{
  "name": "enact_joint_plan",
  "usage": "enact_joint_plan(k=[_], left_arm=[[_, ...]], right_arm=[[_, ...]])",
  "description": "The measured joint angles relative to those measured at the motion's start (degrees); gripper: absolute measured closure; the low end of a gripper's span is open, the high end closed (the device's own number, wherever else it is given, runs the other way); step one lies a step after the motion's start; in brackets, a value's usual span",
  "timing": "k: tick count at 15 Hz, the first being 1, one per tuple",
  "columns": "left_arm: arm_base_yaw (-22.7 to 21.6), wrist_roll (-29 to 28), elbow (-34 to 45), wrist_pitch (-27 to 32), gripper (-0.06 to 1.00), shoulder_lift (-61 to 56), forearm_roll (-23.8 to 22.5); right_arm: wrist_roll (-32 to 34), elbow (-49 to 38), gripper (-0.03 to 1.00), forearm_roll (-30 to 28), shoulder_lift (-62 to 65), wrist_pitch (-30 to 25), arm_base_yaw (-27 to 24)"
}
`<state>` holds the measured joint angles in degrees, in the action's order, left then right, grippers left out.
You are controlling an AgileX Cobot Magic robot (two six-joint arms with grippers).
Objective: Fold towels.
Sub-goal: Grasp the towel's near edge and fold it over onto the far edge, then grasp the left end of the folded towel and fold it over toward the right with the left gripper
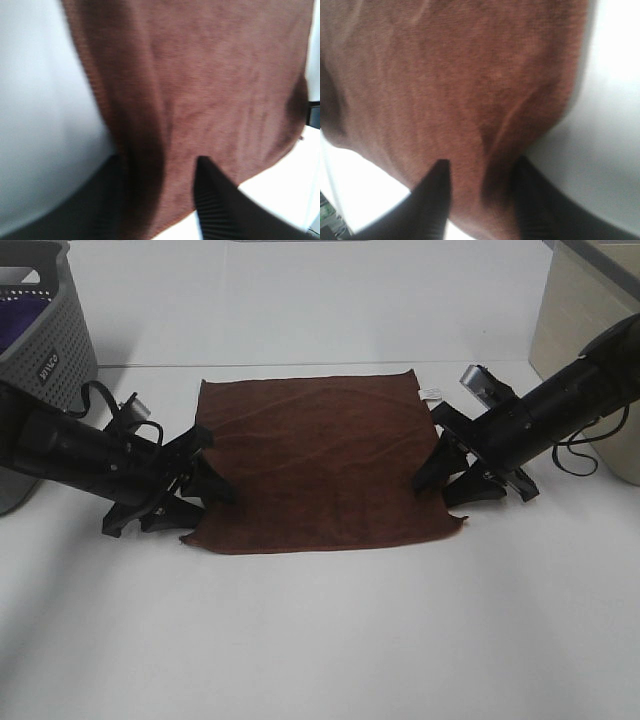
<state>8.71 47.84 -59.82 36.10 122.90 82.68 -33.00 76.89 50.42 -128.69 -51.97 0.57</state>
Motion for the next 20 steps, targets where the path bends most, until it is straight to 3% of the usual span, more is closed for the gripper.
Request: enact_joint_plan(k=[2, 3, 6, 10, 11, 16, 20], left_arm=[[0.00, -0.92, 0.00, -1.49, 0.87, 0.46, -2.75], [0.00, -1.15, 0.00, -1.55, 0.93, 0.46, -3.95], [0.00, -3.55, 0.00, -0.86, 0.94, -0.34, -8.31], [0.23, -16.10, 0.06, 1.38, 0.94, -4.98, -23.49], [0.46, -18.11, 0.86, 2.41, 0.94, -6.07, -25.21], [0.92, -20.28, 12.09, 3.27, 0.94, -11.86, -25.73], [0.92, -21.37, 8.77, 4.64, 0.94, -12.66, -25.95]], right_arm=[[2.29, 0.00, 0.91, -1.32, -0.57, 1.20, 0.00], [2.58, 0.00, 0.97, -1.32, -0.63, 1.09, 0.00], [4.13, -0.23, 0.97, -2.81, -0.63, -1.55, 0.00], [5.33, -8.02, 0.97, -4.76, 4.53, -0.80, 0.11], [5.33, -10.83, 0.97, -4.76, 6.19, 0.11, 0.17], [5.33, -21.77, 0.97, -4.47, 12.15, 1.95, 0.23], [5.33, -19.31, 0.97, -5.73, 15.81, 1.43, 0.34]])
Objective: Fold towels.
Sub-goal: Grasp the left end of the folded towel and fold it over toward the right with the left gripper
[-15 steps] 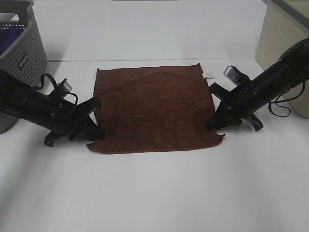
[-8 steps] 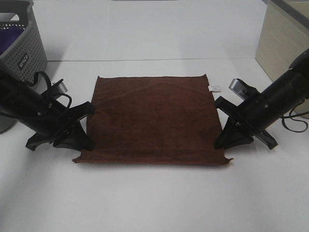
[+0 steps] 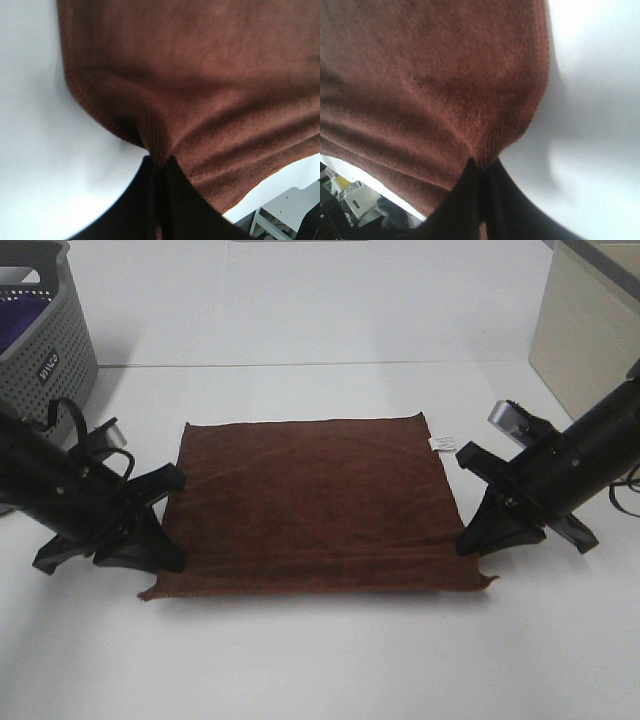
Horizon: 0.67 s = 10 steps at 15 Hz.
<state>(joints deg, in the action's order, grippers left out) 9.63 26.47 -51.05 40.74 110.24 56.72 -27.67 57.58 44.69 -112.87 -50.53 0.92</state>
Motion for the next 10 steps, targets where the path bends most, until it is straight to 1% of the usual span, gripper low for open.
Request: enact_joint_plan(k=[2, 4, 5, 6, 7, 9, 10], left_arm=[[0.00, -1.95, -5.67, 0.57, 0.94, -0.29, -0.86], [-0.11, -5.90, -12.43, 0.69, 0.94, -0.29, -3.09], [-0.17, -6.82, -13.75, 0.63, 0.94, -0.29, -3.72], [-0.29, -8.48, -16.21, 0.46, 0.94, 0.23, -5.50], [-0.29, -10.26, -20.45, 0.80, 0.94, 2.12, -8.42], [-0.29, -11.63, -26.30, 1.66, 0.94, 6.07, -10.89], [-0.29, -11.97, -27.79, 1.66, 0.94, 7.22, -11.34]], right_arm=[[0.23, 5.90, 0.97, -0.92, 0.29, -0.29, 0.00], [1.49, 12.72, 0.97, -1.78, -1.09, -1.60, 0.00], [1.83, 14.73, 0.97, -2.12, -1.83, -2.12, 0.00], [2.81, 18.45, 0.97, -2.52, -3.44, -3.27, 0.00], [4.01, 25.04, 0.97, -2.86, -6.99, -5.10, 0.00], [4.87, 32.72, 0.97, -3.21, -11.92, -6.88, 0.00], [5.39, 36.55, 0.97, -3.38, -14.15, -7.51, 0.00]])
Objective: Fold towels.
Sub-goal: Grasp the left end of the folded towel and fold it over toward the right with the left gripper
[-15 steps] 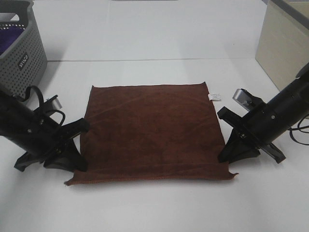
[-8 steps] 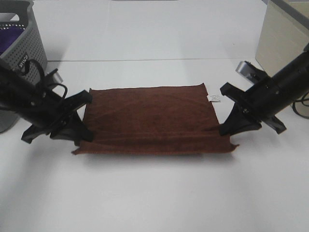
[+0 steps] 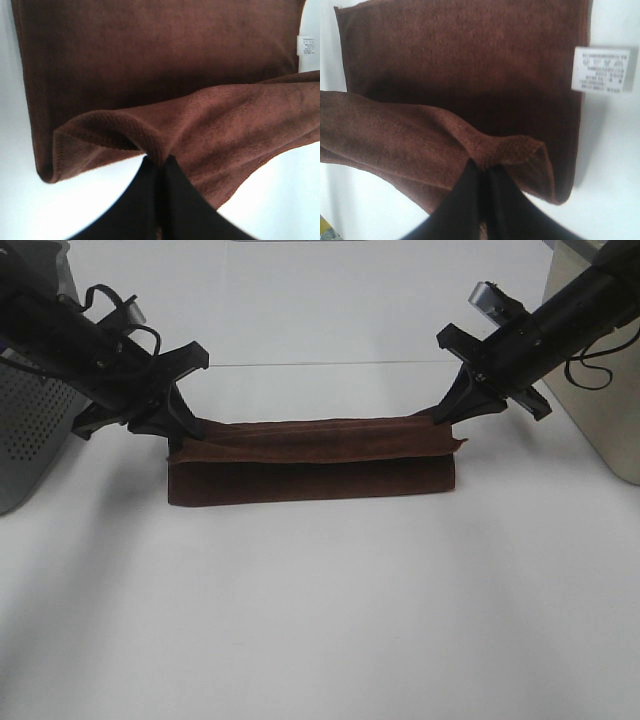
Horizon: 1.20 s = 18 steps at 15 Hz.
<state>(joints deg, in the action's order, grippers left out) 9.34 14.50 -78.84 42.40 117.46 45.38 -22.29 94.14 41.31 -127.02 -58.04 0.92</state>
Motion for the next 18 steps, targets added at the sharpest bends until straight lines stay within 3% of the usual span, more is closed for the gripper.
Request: enact_joint_plan(k=[5, 7, 13, 15, 18], left_arm=[[0.00, -2.46, -13.87, 0.06, 0.94, 10.08, -3.38], [0.00, -2.46, -15.01, -0.06, 0.94, 11.23, -3.55], [0.00, -1.89, -16.04, -7.96, 0.91, 15.24, -3.21], [0.00, -1.83, -16.10, -7.96, 0.82, 15.24, -3.32], [0.00, -1.78, -16.10, -6.88, 0.43, 15.41, -3.44]], right_arm=[[1.89, 14.84, 0.97, -1.15, -10.83, -1.43, 0.00], [1.95, 16.21, 0.97, -1.20, -11.97, -1.43, 0.00], [2.01, 17.99, 0.96, -0.23, -15.01, 3.09, 0.00], [2.01, 17.99, 0.87, -0.52, -15.24, 3.21, 0.00], [2.01, 17.99, 0.55, 0.46, -15.53, 2.52, -0.11]])
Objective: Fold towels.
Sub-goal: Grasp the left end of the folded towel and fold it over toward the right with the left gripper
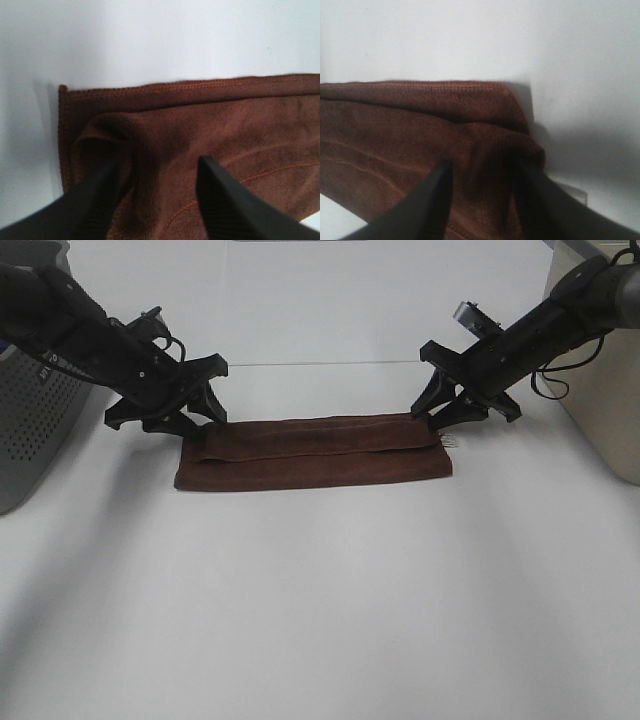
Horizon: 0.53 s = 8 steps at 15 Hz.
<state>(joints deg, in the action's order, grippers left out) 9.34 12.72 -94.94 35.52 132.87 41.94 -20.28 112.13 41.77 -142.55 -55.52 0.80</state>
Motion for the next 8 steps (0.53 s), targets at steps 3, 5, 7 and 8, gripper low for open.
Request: enact_joint_plan(k=[3, 5, 7, 8], left_arm=[[0.00, 0.00, 0.00, 1.03, 0.20, -0.69, -1.38], [0.00, -1.60, 0.00, 1.15, 0.19, -2.23, -4.98], [0.00, -7.51, -0.06, 2.69, 0.19, -2.69, -9.11], [0.00, -9.34, -0.06, 3.72, 0.19, -2.23, -10.43]], right_arm=[[0.00, 0.00, 0.29, 1.66, 0.69, -2.41, -0.06], [0.92, 0.00, 0.26, -0.06, 2.29, -3.67, -0.17], [4.41, 0.00, 0.25, -4.70, 4.24, -5.90, -0.17], [5.50, 0.00, 0.25, -6.88, 4.81, -6.88, -0.17]])
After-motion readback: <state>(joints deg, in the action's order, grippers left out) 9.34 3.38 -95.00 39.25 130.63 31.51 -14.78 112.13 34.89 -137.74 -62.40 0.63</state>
